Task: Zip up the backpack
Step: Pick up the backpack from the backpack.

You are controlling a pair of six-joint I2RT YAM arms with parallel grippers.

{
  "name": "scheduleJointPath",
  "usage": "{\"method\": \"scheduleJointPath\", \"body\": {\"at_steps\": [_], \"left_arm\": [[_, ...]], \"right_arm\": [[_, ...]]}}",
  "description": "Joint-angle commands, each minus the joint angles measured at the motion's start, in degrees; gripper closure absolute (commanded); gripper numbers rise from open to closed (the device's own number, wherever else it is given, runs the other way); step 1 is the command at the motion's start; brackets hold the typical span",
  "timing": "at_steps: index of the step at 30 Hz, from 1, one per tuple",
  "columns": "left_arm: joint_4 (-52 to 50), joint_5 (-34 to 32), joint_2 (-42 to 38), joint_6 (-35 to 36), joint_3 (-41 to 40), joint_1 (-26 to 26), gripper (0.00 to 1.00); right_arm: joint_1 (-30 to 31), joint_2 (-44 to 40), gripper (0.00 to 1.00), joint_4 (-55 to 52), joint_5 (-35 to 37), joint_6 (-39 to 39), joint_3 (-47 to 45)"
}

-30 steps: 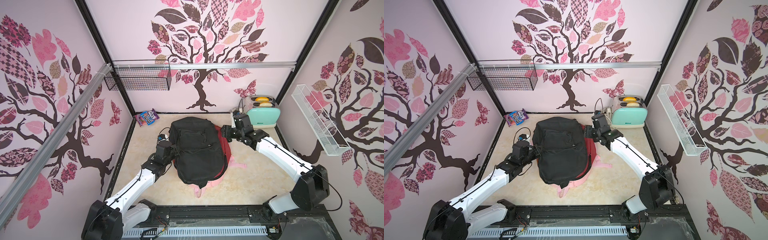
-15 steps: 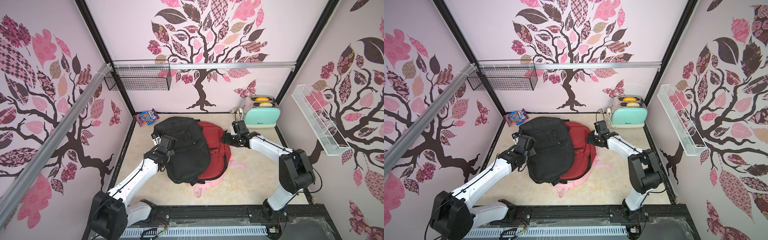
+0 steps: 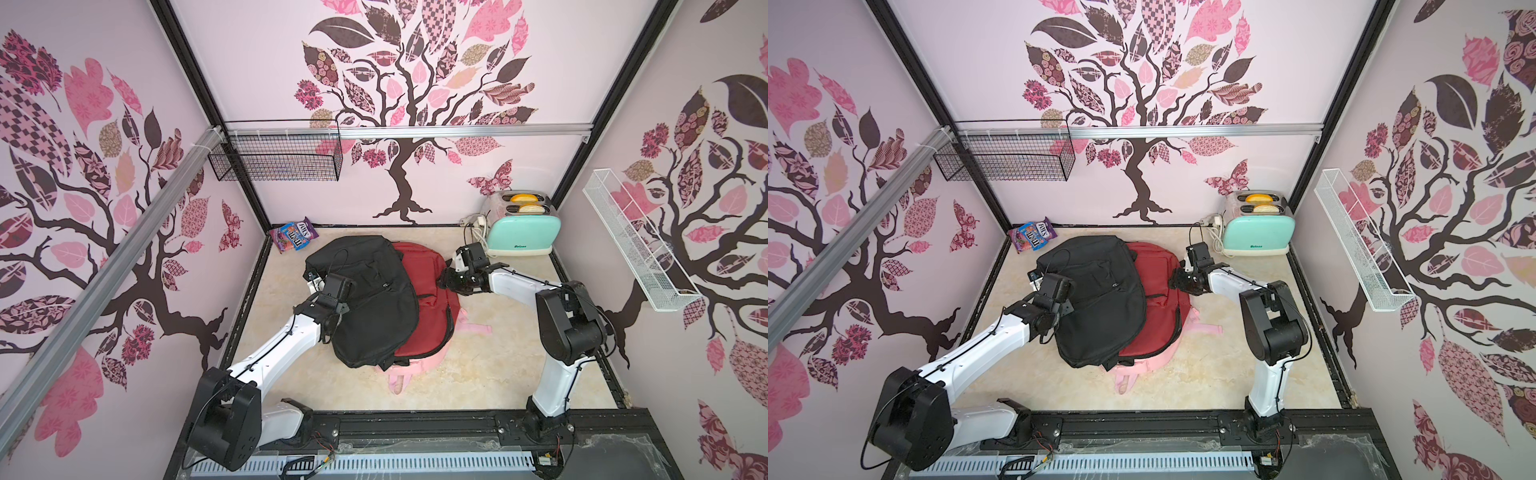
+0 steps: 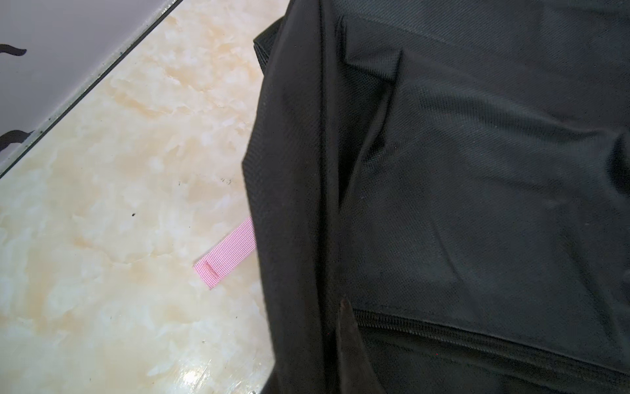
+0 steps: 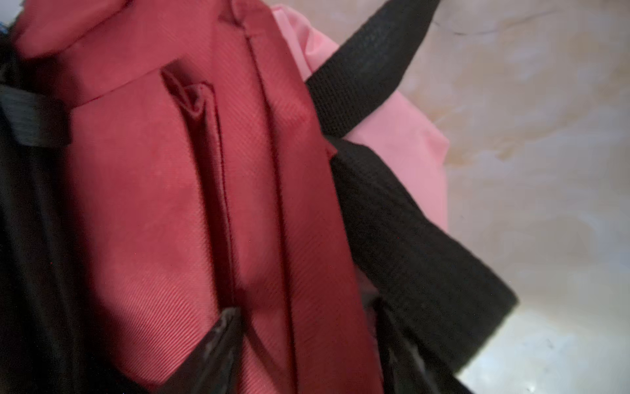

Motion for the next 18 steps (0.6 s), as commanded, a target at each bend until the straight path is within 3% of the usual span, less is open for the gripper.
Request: {"method": "scheduleJointPath", "body": {"at_steps": [1, 5, 6, 12, 18], "left_arm": [[1.91, 1.8, 0.62, 1.5, -0.91, 0.2, 1.0], [2.83, 3.16, 0.21, 1.52, -1.36, 0.24, 1.0], [3.02, 3.47, -0.02, 1.6, -1.52, 0.31, 1.0], [5.85, 6.67, -4.68, 2.02, -3.0, 0.57, 1.0], [17.68, 12.88, -13.62, 3.86, -9.04, 1.26, 1.0]], "right_arm": [[0.95, -1.78, 0.56, 4.98, -11.66, 1.66, -0.54], [1.01, -4.64, 0.95, 3.88, -13.52, 1.7, -0.78], [0.98, -5.46, 1.0, 3.09, -13.49, 1.37, -0.66], [2.64, -14.91, 1.0, -5.88, -9.61, -1.96, 3.05], [5.37, -25.71, 1.0, -17.09, -1.47, -4.75, 11.28]]}}
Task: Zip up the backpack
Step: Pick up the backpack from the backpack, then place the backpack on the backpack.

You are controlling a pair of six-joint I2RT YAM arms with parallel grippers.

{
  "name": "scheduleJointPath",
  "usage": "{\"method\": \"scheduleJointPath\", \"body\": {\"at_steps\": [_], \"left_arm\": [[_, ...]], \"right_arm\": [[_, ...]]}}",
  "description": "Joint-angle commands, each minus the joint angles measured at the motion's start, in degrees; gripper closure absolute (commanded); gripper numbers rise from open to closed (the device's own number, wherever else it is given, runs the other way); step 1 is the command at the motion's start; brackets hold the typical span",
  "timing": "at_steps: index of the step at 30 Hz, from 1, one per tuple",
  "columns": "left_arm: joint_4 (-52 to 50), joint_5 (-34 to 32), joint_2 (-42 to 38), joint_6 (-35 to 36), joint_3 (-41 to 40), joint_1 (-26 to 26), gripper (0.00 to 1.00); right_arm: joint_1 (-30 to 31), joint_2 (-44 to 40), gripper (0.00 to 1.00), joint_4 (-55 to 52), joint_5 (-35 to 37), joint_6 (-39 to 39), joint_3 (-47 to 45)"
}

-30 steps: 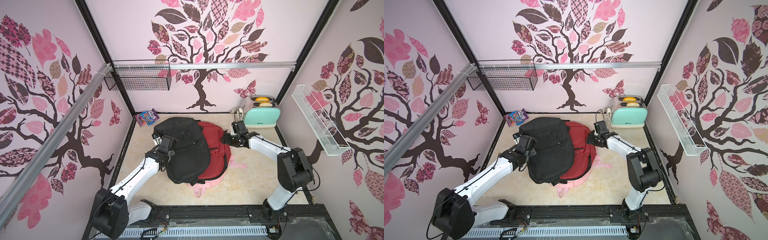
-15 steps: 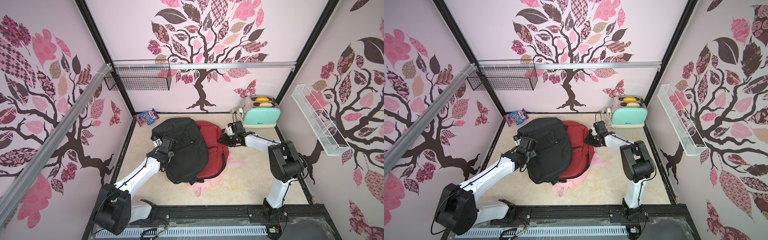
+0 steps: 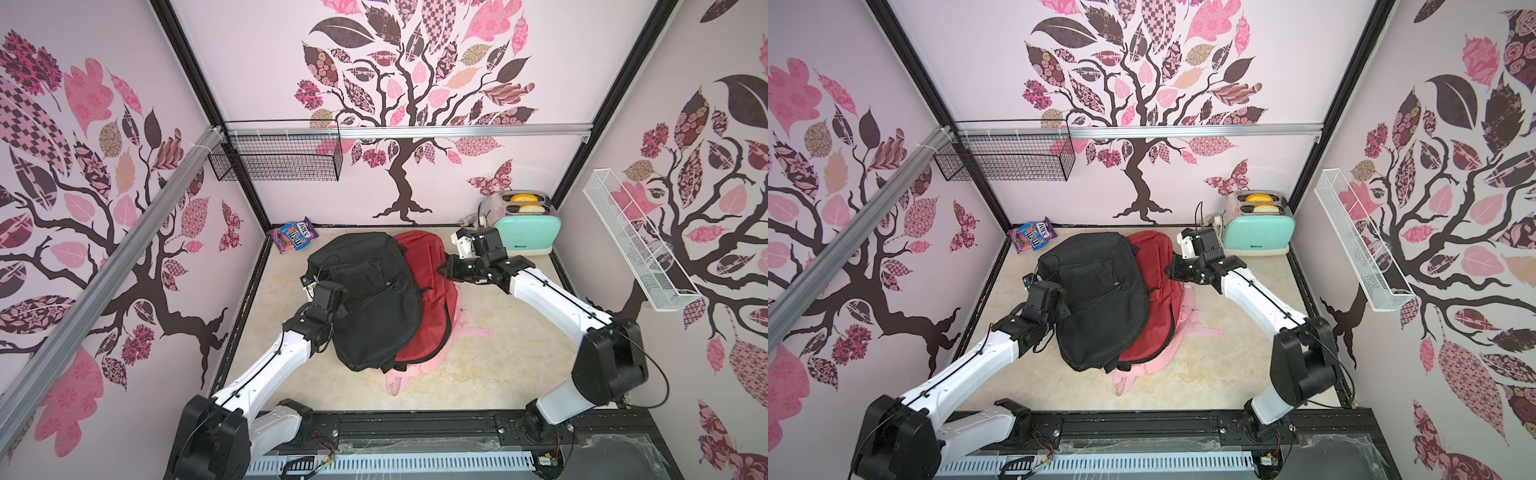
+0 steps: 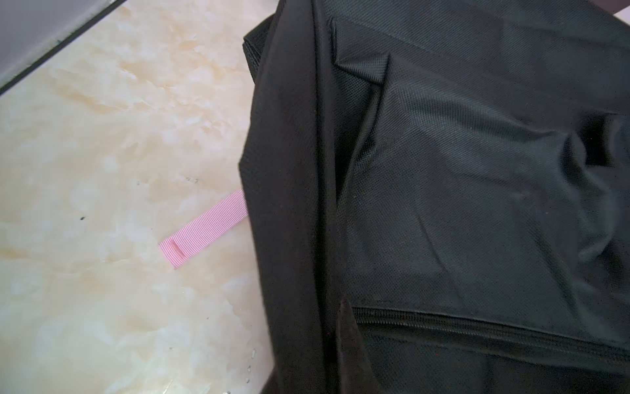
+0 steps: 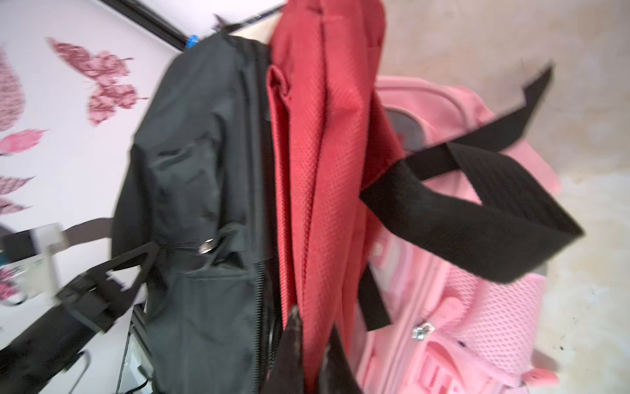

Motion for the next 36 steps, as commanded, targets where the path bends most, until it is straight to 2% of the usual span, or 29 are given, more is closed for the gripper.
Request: {"method": "scheduleJointPath", "body": {"at_steps": [1, 9, 13, 16, 19, 23, 29, 33, 36], "left_arm": [[8.37, 5.84, -2.98, 1.6, -0.82, 0.65, 1.0], [17.23, 15.23, -2.08, -1.2, -4.53, 1.49, 1.0], [18.06, 15.16, -1.67, -2.28, -5.24, 1.74, 1.0], [18.13, 16.05, -0.99, -2.48, -5.0, 2.3, 1.0], [20.26, 18.73, 0.83, -3.16, -5.2, 2.32, 1.0], [26.44, 22.33, 4.23, -4.97, -7.61, 2.31, 1.0], [33.86, 24.97, 5.89, -5.84, -11.67, 2.31, 1.0], [34.6, 25.3, 4.34, -5.18, -13.07, 2.41, 1.0], [34.5, 25.3, 3.13, -4.8, -13.43, 2.62, 1.0]], "right_arm": [[1.56, -7.35, 1.0, -6.61, 4.17, -3.08, 7.6], [4.75, -15.05, 1.0, -18.96, 14.32, -6.04, 18.73], [5.4, -17.24, 1.0, -24.01, 19.38, -8.22, 23.35], [5.41, -17.92, 1.0, -26.2, 19.3, -9.31, 26.12], [5.45, -17.84, 1.0, -26.69, 14.81, -9.14, 28.47], [5.41, -17.39, 1.0, -25.15, 3.91, -6.7, 32.77], [5.36, -18.62, 1.0, -11.31, -14.7, 4.43, 32.64], [4.82, -18.37, 1.0, -1.57, -19.9, 11.37, 24.9], [1.6, -17.11, 1.0, 8.55, -22.47, 17.11, 11.51]]}}
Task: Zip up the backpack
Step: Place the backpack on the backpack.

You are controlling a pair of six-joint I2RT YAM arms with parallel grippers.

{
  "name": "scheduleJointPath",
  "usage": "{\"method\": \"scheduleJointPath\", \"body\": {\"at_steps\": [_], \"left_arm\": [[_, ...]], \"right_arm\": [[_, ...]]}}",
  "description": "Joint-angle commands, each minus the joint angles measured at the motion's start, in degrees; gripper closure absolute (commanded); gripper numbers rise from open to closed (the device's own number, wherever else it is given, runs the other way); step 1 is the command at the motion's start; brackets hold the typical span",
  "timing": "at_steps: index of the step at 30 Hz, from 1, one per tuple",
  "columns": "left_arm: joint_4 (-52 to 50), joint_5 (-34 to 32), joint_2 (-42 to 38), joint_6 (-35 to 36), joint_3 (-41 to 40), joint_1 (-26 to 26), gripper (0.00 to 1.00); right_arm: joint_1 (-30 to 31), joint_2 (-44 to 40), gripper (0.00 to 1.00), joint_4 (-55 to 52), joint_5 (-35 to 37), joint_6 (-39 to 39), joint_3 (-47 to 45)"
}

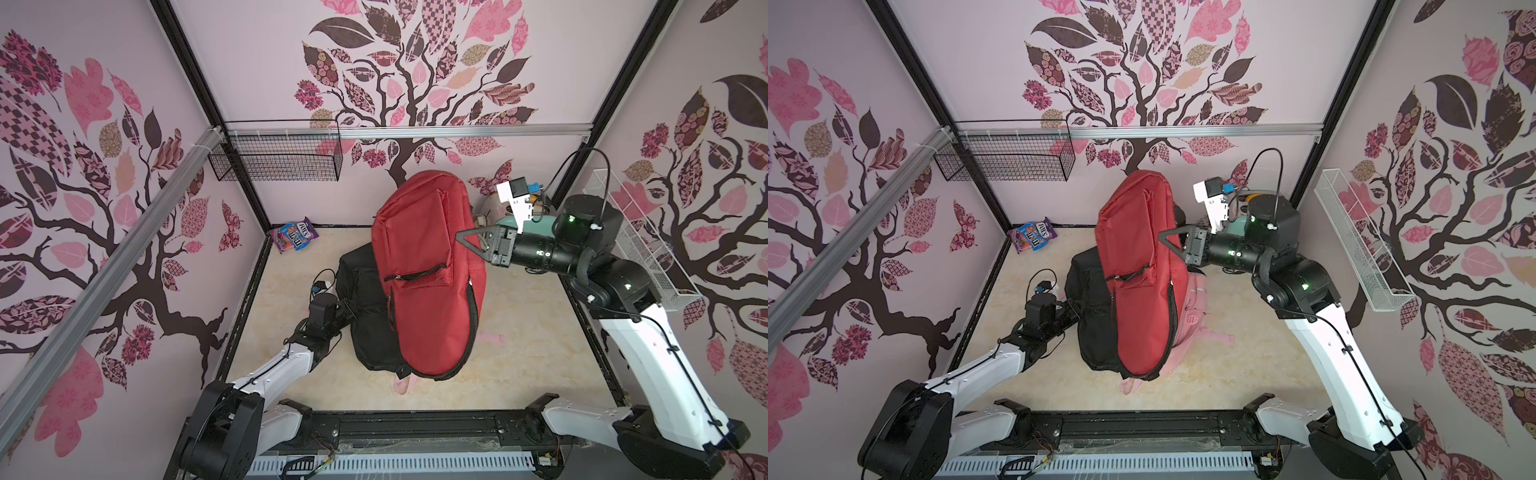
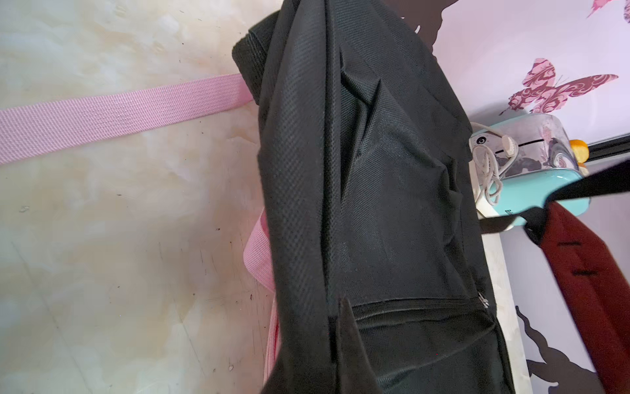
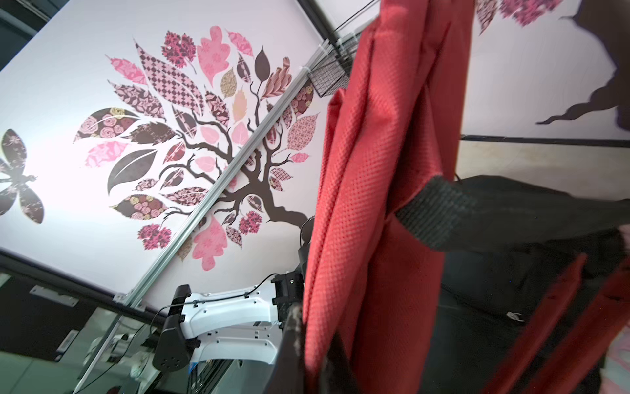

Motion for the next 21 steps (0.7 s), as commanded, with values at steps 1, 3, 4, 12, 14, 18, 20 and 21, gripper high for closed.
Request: {"method": "scheduleJointPath", "body": {"at_steps": [1, 3, 4, 12, 14, 18, 20, 21], "left_arm": [[3.68, 2.02, -1.81, 0.64, -0.24, 0.19, 1.0], [3.7, 2.52, -1.81, 0.73, -0.13, 0.25, 1.0], [3.72, 2.92, -1.68, 0.73, 0.12, 0.25, 1.0], [3.12, 4.76, -1.04, 0.17, 0.86, 0.17, 1.0], [0.13, 3.48, -1.68, 0.47, 1.93, 0.21, 0.86], [-14.76, -4.78, -4.13, 0.65, 6.53, 0.19, 0.63], [-22.89, -11.71, -5.81, 0.14, 9.32, 0.15, 0.57], [-26.01, -13.72, -6.52, 0.45, 10.49, 0.15, 0.53]], "right_arm": [[-3.52, 2.9, 1.0, 18.34, -6.55, 8.89, -12.93], [-5.21, 6.89, 1.0, 20.66, -4.76, 7.56, -20.41], [-5.81, 9.83, 1.0, 21.07, -3.47, 5.68, -23.32], [-8.83, 27.44, 1.0, 19.5, 7.6, -1.97, -30.49], [-8.84, 27.94, 1.0, 17.36, 11.37, -3.51, -30.16], [-8.84, 27.77, 1.0, 13.96, 15.97, -5.7, -29.31], [-8.84, 27.77, 1.0, 13.06, 17.55, -5.95, -29.37], [-8.86, 27.69, 1.0, 13.05, 17.89, -5.88, -29.51]]}}
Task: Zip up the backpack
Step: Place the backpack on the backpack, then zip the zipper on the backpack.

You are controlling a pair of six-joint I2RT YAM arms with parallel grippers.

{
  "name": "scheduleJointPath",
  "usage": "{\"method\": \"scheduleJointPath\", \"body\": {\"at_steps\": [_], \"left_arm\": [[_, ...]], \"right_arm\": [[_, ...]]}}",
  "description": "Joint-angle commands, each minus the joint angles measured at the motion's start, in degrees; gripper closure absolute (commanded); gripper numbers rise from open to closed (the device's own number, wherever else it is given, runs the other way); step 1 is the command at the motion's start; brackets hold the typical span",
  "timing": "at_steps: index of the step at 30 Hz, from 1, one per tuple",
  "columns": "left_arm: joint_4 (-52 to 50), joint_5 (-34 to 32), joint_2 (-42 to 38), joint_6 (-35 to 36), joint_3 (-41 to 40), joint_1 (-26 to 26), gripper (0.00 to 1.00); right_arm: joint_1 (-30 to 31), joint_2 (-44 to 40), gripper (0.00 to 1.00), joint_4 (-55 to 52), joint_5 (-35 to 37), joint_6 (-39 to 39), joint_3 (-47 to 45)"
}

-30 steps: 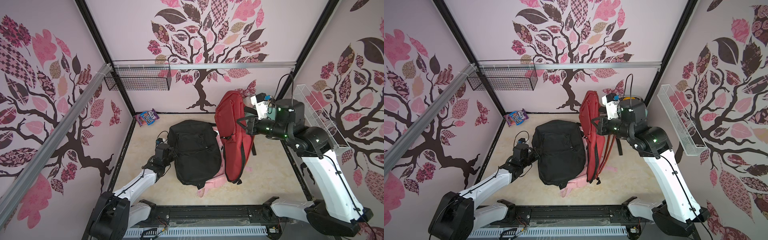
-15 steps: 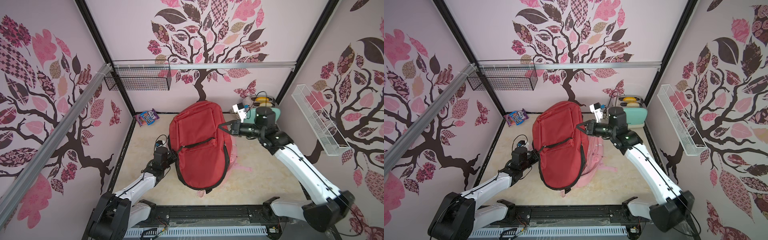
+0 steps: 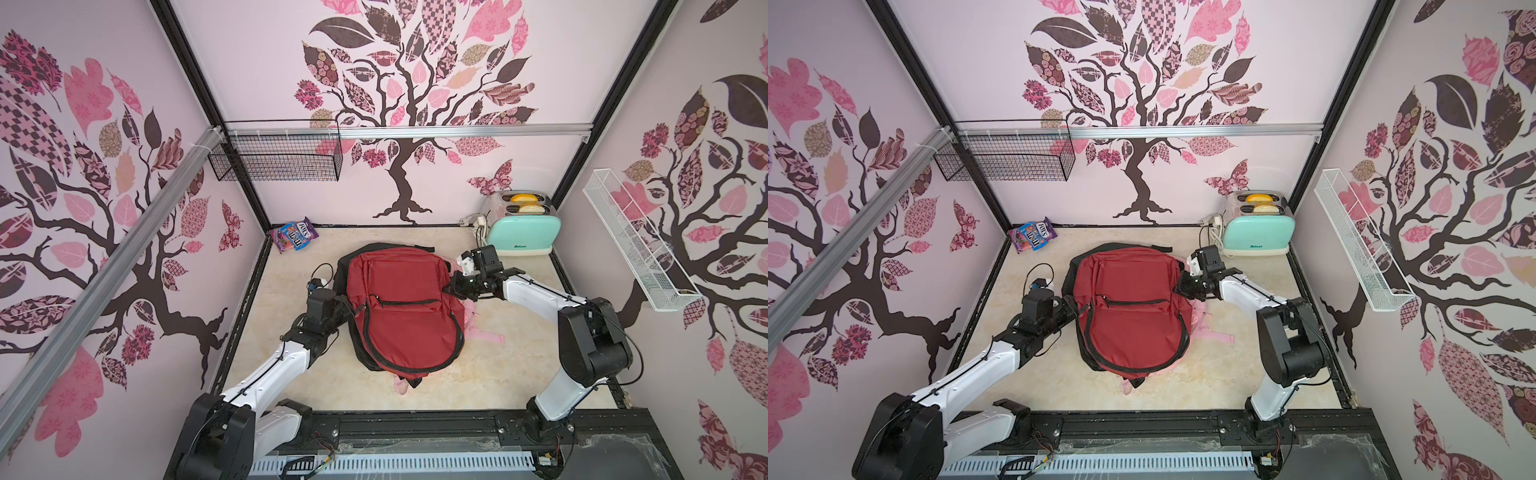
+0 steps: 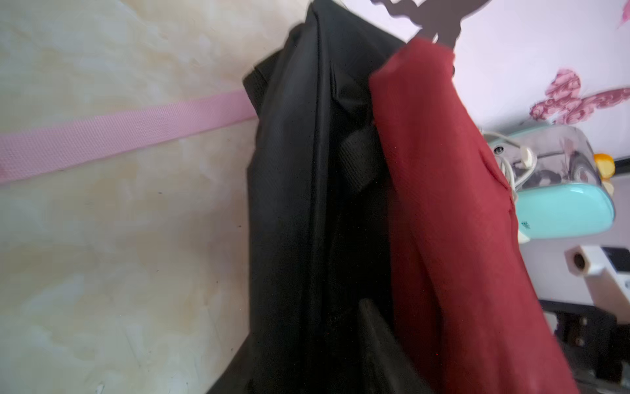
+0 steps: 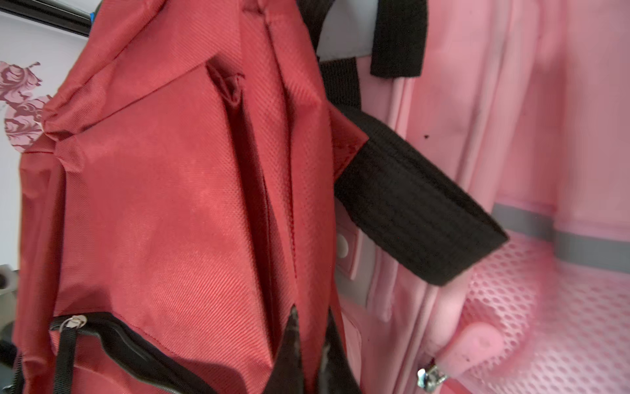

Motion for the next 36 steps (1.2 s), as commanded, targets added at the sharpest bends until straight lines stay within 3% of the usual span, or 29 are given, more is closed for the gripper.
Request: {"method": "scheduleJointPath", "body": {"at_steps": [1, 6, 14, 21, 31, 36], "left_arm": [[-13.87, -10.87, -3.29, -0.48, 4.95, -0.28, 0.5], [-18.57, -12.97, -7.82, -1.18, 5.72, -0.27, 0.5], [-13.23, 0.79, -13.94, -4.74, 0.69, 1.38, 0.47], [-7.23, 11.15, -10.3, -8.65, -0.98, 0.88, 0.48], [-3.31, 12.25, -5.43, -10.18, -1.1, -4.65, 0.49], [-2.31, 14.18, -2.92, -9.78, -0.81, -4.86, 0.55]], "right_arm": [[0.39, -0.82, 1.0, -1.03, 4.88, -1.71, 1.23], [0.39, -0.91, 1.0, 0.53, 4.9, -0.01, -0.04], [0.37, -1.31, 1.0, 1.57, 4.65, 1.28, -0.44], [0.39, -0.99, 1.0, 2.51, 3.24, 1.94, -0.56], [0.43, 0.1, 1.0, 2.97, 1.19, 1.57, 0.44], [0.87, 0.75, 1.0, 2.92, -0.24, 1.04, 1.54]]}}
